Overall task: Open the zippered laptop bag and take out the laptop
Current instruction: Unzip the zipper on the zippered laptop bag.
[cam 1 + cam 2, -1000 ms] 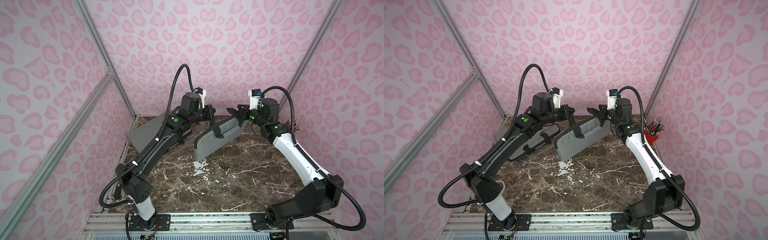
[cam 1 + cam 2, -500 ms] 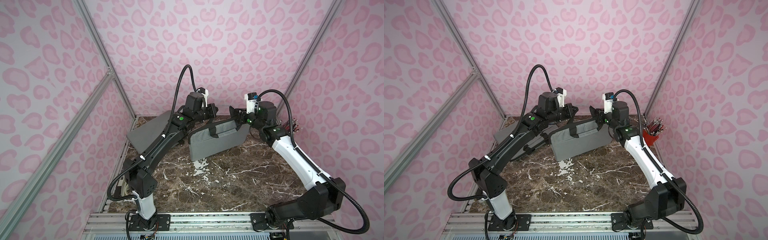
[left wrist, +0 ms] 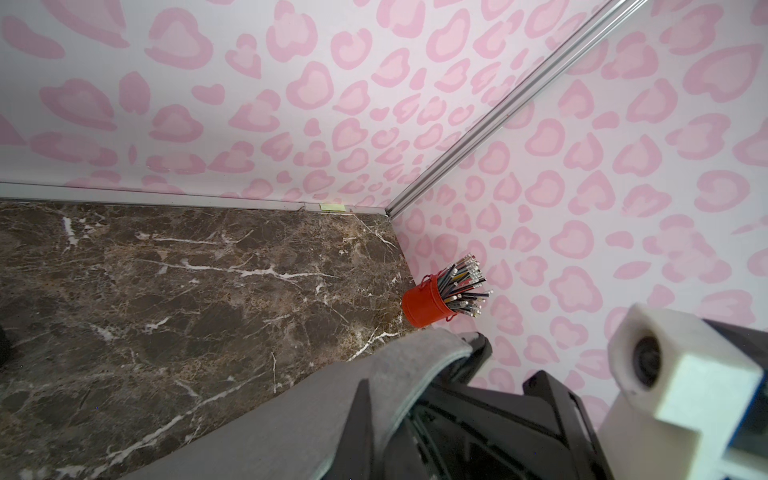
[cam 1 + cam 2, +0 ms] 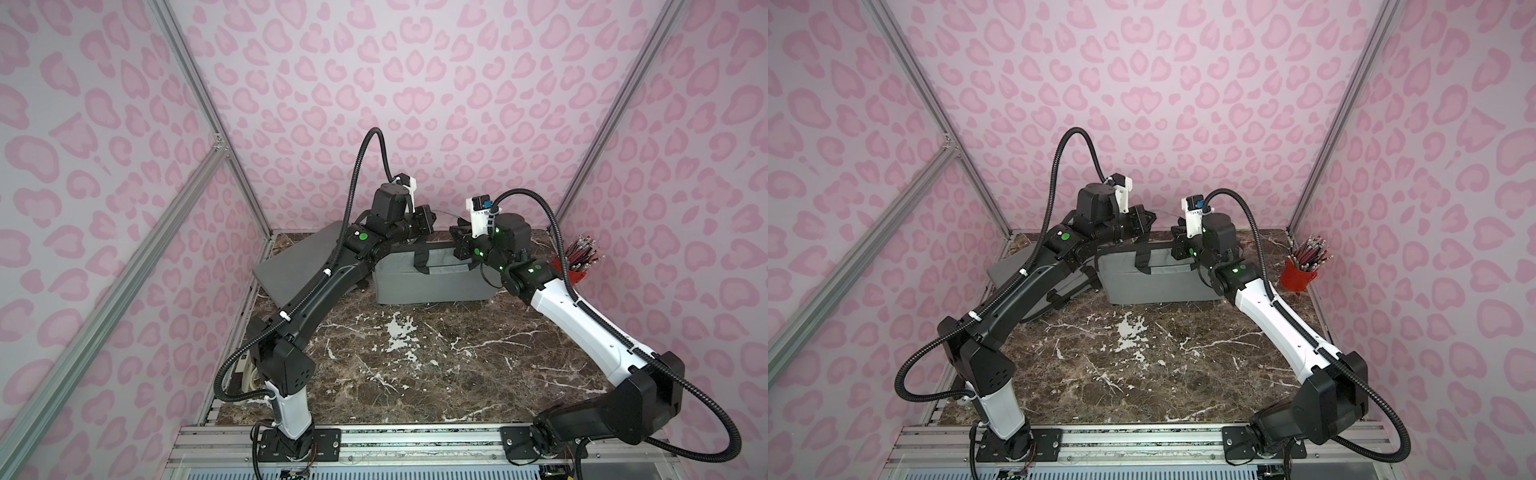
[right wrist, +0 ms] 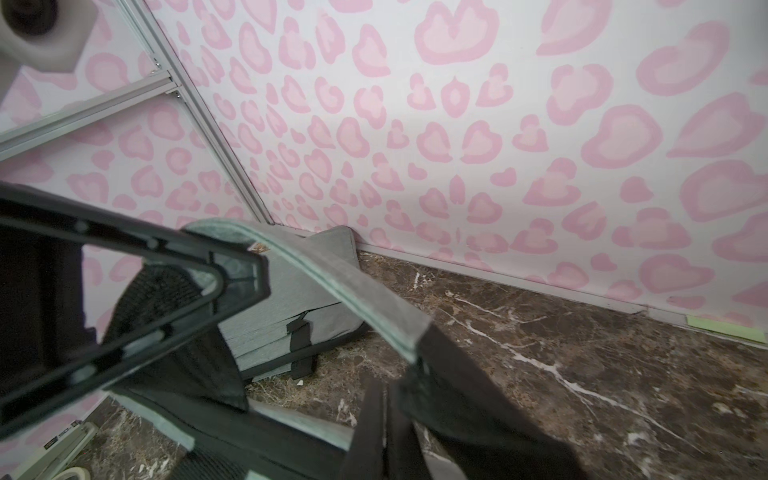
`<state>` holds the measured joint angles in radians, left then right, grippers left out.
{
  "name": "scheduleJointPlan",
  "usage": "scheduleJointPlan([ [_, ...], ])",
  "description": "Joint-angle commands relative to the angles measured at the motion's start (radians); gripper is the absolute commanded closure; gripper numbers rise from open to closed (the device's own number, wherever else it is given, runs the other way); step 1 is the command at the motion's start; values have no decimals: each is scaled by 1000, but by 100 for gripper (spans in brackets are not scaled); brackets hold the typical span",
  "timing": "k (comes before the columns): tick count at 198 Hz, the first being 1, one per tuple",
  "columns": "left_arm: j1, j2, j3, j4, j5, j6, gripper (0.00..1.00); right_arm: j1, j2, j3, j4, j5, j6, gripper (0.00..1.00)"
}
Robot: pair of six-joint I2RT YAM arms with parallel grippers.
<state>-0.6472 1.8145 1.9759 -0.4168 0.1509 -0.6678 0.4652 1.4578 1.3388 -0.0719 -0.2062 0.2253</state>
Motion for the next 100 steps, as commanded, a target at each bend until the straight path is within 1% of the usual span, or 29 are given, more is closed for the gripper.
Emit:
scheduleJointPlan([
  [1,-6,-10,26,108,21,7,100,29,17,13,69,-16,20,100],
  [47,-6,-17,30,94,-2,18,100,90,24,14,86,-14,40,100],
  [100,-6,-12,52,85,-28,34,100,136,-28,-29,69,3,72,100],
])
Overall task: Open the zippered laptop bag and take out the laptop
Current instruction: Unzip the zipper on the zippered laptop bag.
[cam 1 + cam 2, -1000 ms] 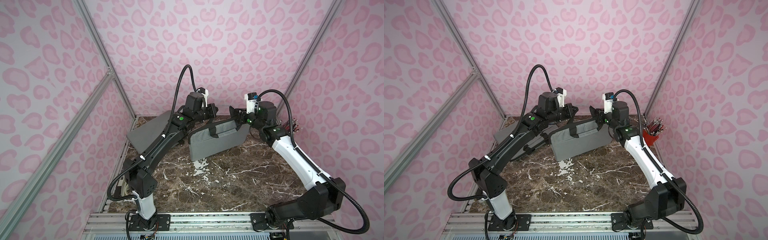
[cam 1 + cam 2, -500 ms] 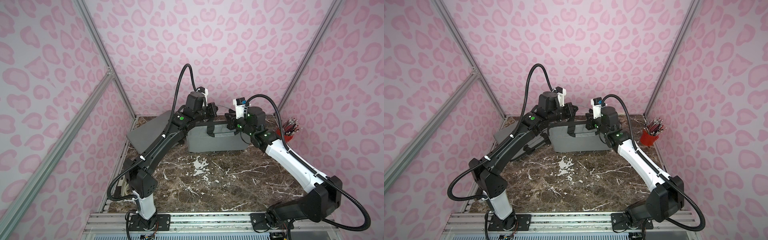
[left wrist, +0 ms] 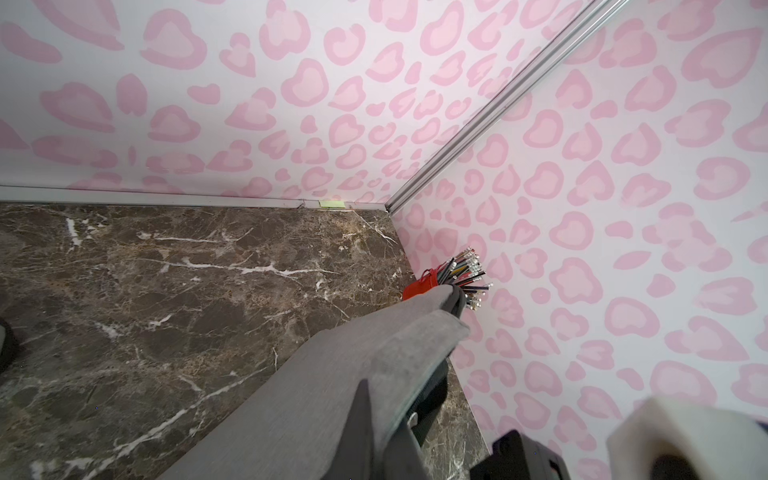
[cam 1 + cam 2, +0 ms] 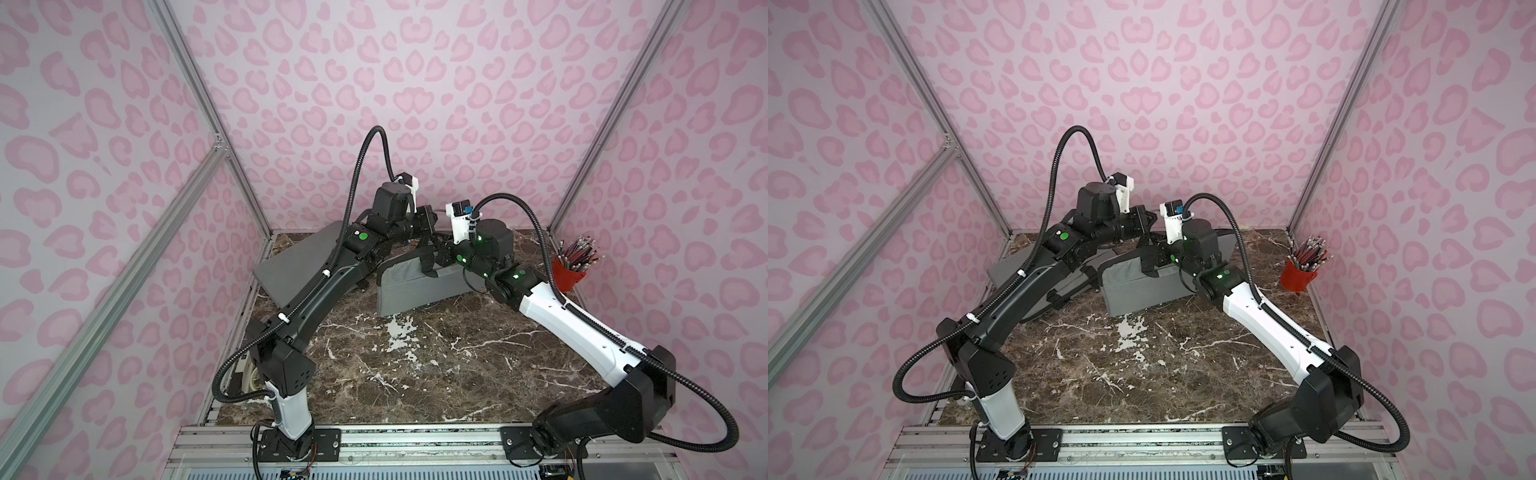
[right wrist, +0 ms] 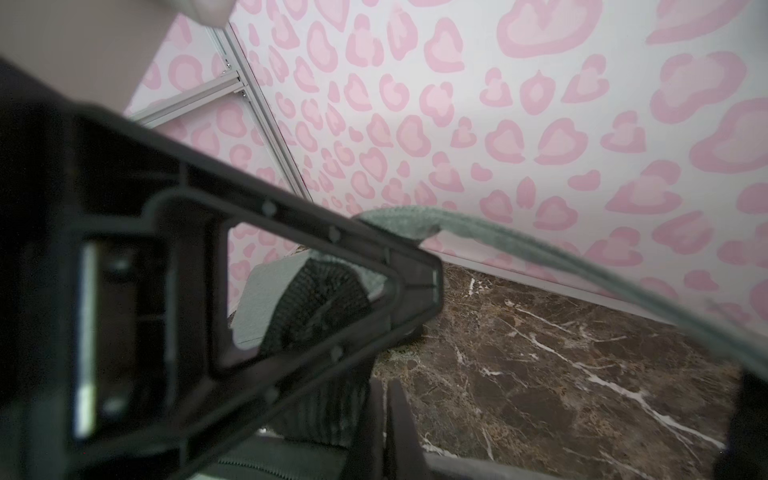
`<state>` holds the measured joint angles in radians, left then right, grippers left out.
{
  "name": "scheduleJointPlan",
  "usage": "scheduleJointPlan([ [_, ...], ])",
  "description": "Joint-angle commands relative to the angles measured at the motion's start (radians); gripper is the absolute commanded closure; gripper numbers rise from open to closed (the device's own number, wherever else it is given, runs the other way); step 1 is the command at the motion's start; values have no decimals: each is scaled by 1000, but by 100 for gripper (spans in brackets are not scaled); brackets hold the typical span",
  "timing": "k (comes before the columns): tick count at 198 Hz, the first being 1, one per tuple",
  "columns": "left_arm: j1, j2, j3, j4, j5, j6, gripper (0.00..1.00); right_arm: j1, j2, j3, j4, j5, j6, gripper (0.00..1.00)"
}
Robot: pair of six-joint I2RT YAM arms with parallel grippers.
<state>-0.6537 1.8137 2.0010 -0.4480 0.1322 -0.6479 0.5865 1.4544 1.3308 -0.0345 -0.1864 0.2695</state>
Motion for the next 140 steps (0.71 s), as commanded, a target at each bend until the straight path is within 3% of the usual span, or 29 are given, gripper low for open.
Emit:
scheduleJointPlan([
  [1,0,-11,27,116,-10,14,100,16,-25,-21,33,-16,29,100],
  [75,0,-20,42,79,-34,46,100,20,-69,-52,-30,77,22,100],
  [140,3,-45,43,-15,37,179,99,-135,-107,-41,-103,52,26,100],
])
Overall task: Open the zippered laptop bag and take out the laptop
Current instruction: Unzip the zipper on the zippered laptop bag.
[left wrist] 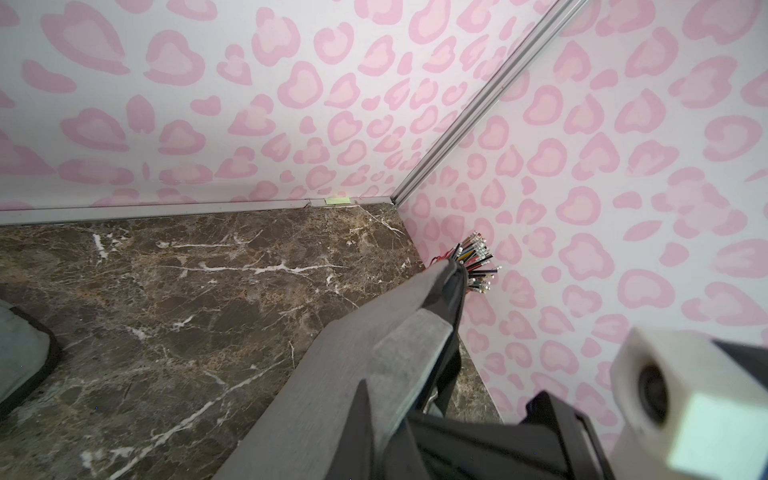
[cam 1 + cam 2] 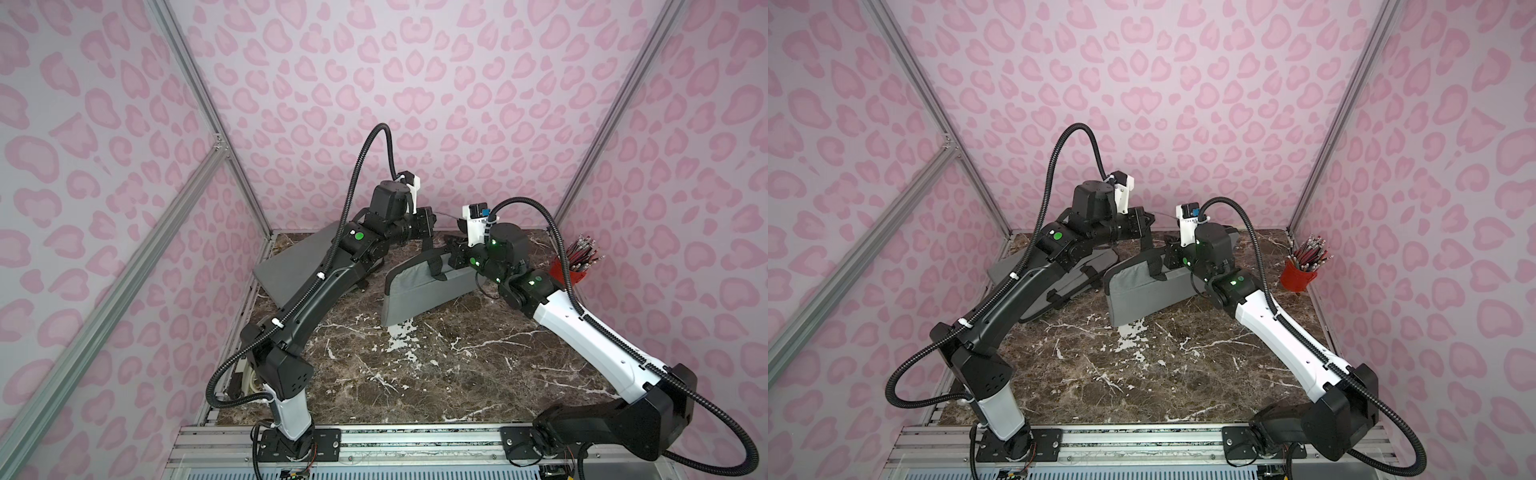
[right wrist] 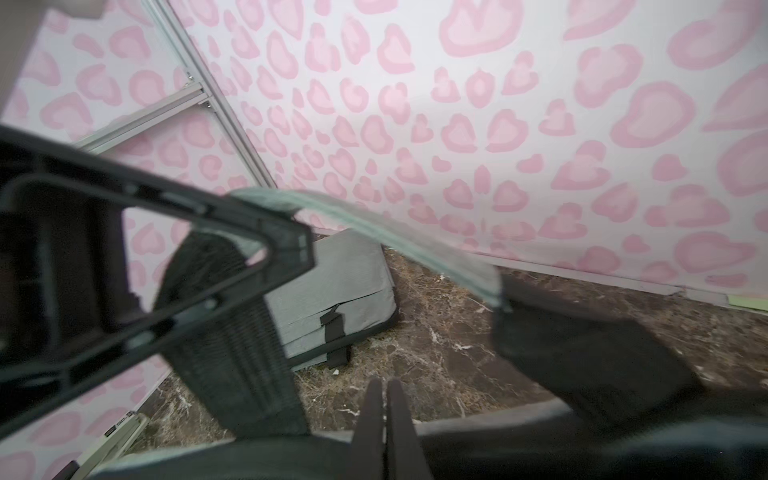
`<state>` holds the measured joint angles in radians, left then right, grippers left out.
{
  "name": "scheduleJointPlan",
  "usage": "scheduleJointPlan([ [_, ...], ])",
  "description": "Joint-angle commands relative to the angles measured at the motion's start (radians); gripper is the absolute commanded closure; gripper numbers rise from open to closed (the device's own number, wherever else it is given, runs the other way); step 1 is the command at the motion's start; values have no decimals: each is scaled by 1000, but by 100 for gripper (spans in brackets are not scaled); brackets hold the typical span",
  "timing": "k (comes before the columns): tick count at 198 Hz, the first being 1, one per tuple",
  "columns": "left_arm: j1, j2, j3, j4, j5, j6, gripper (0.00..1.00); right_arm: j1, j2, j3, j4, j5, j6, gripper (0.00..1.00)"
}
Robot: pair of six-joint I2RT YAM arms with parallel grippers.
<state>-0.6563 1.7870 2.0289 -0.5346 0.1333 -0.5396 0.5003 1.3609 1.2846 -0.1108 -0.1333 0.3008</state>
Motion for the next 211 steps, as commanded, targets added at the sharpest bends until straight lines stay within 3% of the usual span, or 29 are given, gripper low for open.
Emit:
scheduleJointPlan([
  [1,6,-18,16,72,37,73,99,-51,-14,5,-28,-3,-6,100],
  [37,6,15,28,103,174,100,99,-157,-7,35,-56,-76,-29,100],
  [77,1,60,-53,304,324,108,99,-193,12,43,-73,-116,-51,100],
  [155,-1,-23,-386,750,237,129,99,-190,-6,17,-43,-184,-73,100],
  [211,-1,23,-421,868,193,59,99,-65,0,49,-78,-106,-103,100],
])
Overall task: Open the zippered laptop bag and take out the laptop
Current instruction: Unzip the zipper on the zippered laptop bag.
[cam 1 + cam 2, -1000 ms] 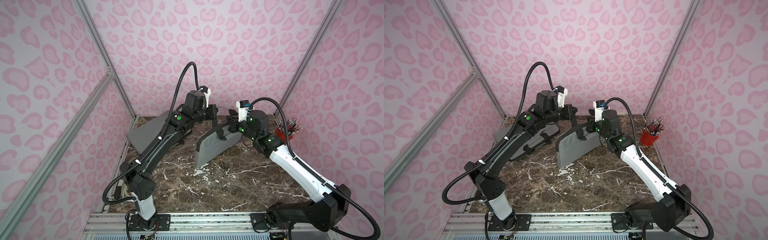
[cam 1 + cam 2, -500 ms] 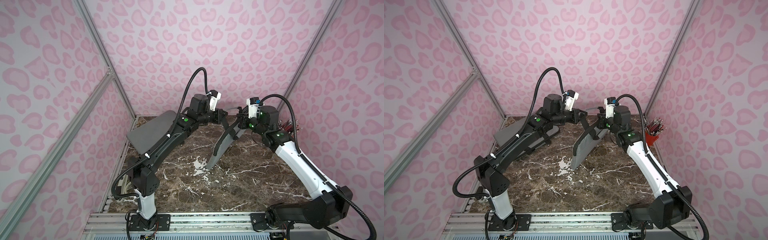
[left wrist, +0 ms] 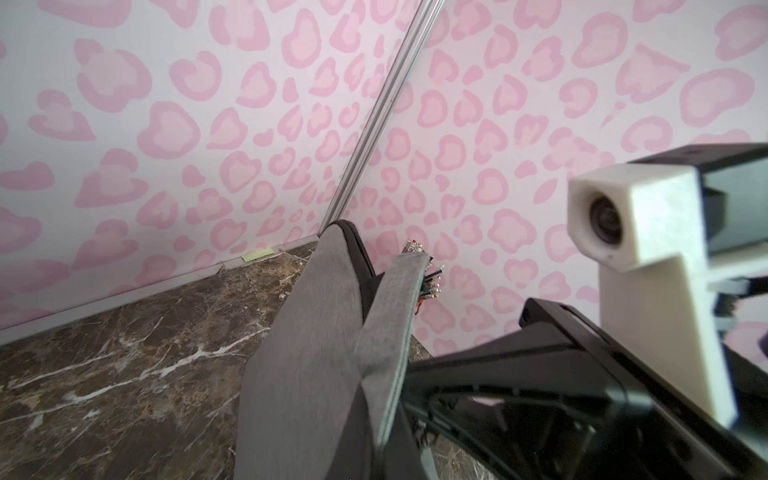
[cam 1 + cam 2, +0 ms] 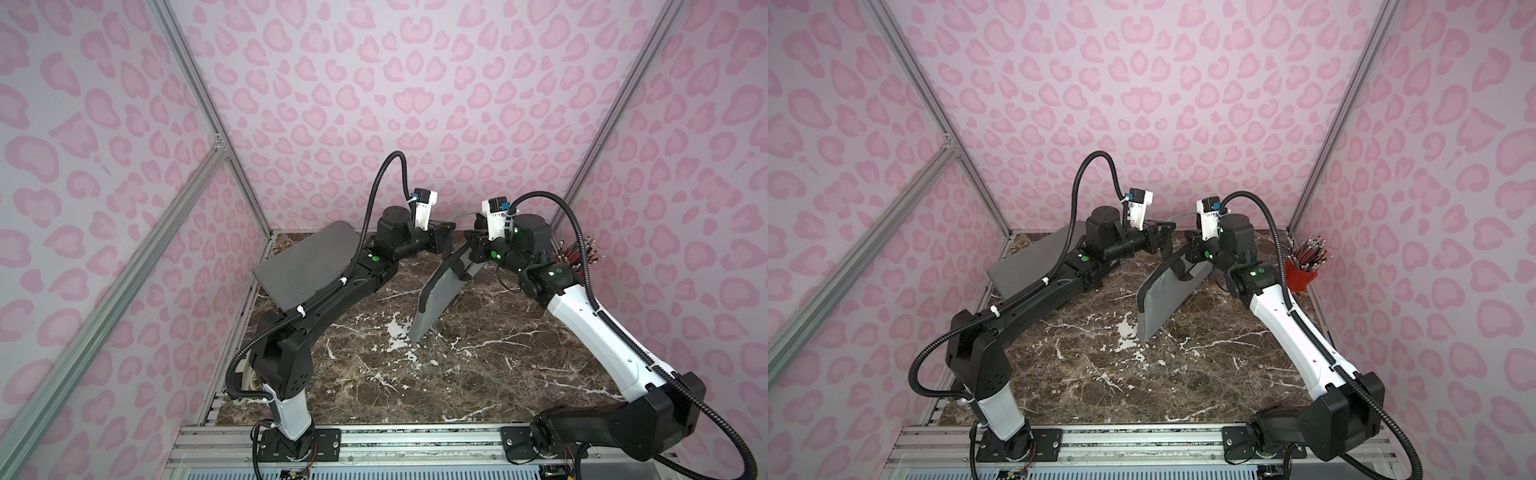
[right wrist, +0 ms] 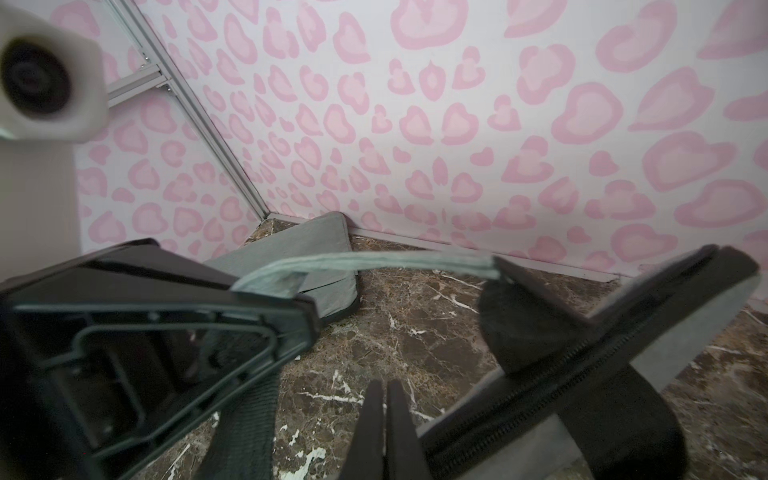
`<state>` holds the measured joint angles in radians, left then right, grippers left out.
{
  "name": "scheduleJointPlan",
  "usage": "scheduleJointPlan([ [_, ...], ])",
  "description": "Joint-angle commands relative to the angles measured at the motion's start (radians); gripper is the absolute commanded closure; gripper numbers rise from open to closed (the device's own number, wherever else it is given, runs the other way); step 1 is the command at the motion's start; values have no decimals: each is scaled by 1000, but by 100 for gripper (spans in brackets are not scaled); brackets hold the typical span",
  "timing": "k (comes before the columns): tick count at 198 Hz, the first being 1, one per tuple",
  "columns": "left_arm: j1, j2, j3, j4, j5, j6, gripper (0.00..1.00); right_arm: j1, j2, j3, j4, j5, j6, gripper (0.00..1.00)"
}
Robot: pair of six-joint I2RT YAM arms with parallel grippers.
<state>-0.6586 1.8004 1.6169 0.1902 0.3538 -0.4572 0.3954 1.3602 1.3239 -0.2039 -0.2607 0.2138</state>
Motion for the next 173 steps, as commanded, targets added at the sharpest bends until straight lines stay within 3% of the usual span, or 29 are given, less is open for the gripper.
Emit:
scheduleJointPlan([
  [1,1,10,-10,149,-27,-23,99,43,0,9,14,23,-16,100],
  [37,2,40,-52,276,-55,-92,99,85,-6,9,12,61,-14,100],
  [114,2,54,-80,327,-37,-92,99,85,-11,5,10,66,-15,100],
  [173,22,94,-88,384,-71,-204,99,138,15,22,29,59,-4,100],
])
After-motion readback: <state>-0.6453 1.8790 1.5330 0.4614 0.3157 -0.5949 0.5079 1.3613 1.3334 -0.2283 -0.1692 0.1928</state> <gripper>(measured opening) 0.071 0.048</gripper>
